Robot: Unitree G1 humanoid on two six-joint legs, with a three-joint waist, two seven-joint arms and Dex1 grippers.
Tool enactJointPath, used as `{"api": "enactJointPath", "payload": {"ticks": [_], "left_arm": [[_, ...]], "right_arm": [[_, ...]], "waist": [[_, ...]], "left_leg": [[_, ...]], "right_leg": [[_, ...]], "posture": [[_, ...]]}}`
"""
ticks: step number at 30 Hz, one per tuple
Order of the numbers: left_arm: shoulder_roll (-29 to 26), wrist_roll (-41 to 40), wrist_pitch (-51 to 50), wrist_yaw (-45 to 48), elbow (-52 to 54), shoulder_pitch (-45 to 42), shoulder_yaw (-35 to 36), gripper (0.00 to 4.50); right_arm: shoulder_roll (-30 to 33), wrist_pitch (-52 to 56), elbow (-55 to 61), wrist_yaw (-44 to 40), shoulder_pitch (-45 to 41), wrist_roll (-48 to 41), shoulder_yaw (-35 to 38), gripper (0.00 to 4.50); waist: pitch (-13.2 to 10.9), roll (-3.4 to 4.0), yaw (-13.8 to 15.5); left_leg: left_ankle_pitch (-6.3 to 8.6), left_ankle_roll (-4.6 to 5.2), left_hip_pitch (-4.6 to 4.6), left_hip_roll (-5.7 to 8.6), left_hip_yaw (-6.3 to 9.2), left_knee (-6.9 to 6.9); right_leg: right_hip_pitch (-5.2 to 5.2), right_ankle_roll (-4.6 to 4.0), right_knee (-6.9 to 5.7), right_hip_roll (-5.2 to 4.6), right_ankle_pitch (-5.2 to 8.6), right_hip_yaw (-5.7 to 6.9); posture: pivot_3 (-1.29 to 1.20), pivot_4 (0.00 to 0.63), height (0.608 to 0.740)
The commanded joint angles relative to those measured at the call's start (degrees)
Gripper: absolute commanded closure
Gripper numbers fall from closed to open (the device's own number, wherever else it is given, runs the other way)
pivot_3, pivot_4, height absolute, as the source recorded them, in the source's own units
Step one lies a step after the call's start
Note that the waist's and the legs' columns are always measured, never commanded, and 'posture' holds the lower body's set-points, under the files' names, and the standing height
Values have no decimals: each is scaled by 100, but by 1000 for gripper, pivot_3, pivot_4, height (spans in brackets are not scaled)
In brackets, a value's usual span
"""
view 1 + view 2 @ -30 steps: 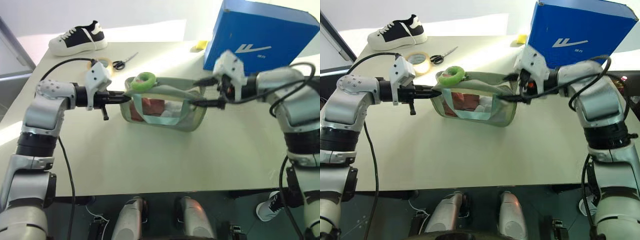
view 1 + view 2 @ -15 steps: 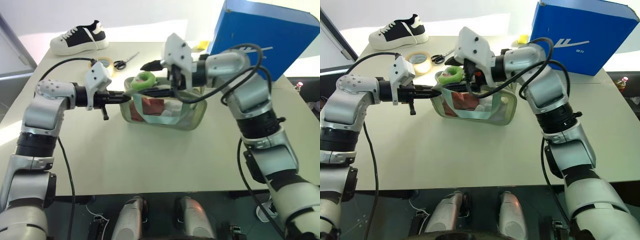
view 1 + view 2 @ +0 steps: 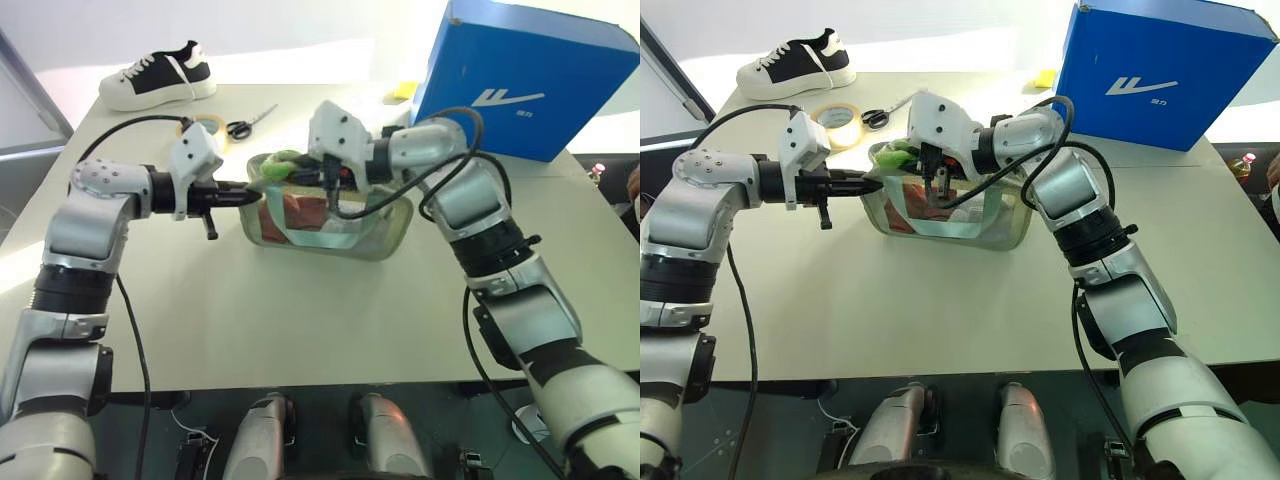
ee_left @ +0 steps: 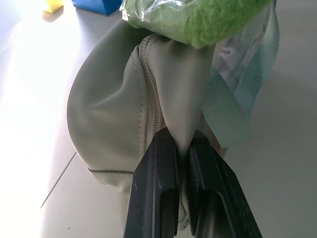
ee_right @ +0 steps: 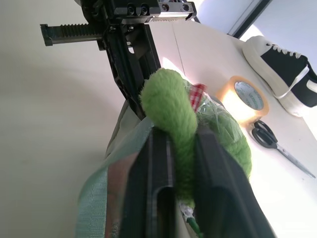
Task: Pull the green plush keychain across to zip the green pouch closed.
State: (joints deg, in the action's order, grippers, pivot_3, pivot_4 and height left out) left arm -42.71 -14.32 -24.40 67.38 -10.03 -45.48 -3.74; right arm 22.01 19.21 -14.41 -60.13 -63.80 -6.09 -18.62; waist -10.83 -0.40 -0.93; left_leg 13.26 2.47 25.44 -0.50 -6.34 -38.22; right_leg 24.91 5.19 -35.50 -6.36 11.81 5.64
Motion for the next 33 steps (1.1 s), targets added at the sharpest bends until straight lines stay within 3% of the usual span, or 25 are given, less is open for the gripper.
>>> {"api": "enactJointPath", "payload": {"ticks": [1,10,14,23,29,33], "left_arm": [[-21,-5,27,-18,109,-70,34,4500],[18,-22,22,-26,137,-26,1,4500],[26,-37,57,-7,81,-37,-37,4500],[110,12,159,69,-144,-258,-122,4500],[39,-23,78,72,16,-106,-73,4500],[30,-49,30,31,116,-15,-54,4500]], "right_arm": [[17,461,506,37,-162,-354,461,4431],[1105,2224,1407,729,296,-913,1785,4431],[1607,2298,1627,897,787,-891,1981,4431],[1879,2451,1981,1162,1262,-979,2131,4431],[2755,2362,2075,1312,2014,-755,2437,4431],[2956,2294,2113,1548,2463,-660,2577,4431]], "waist": [[0,0,8],[0,1,33],[3,-4,18],[1,4,34],[1,2,31],[2,2,23]], "left_leg": [[0,0,0,0,0,0],[1,1,4,4,2,0],[18,27,2,6,3,1],[18,30,0,0,0,7],[25,41,2,7,0,1],[24,40,-1,1,0,2]], "right_leg": [[0,0,0,0,0,0],[0,0,3,-8,0,0],[-1,0,6,-10,0,1],[5,-1,2,-4,0,-2],[-2,0,15,-13,0,-1],[-2,0,15,-13,0,-2]], "posture": [[0,150,740],[0,150,740],[0,150,740],[0,150,740],[0,150,740],[0,150,740]]}}
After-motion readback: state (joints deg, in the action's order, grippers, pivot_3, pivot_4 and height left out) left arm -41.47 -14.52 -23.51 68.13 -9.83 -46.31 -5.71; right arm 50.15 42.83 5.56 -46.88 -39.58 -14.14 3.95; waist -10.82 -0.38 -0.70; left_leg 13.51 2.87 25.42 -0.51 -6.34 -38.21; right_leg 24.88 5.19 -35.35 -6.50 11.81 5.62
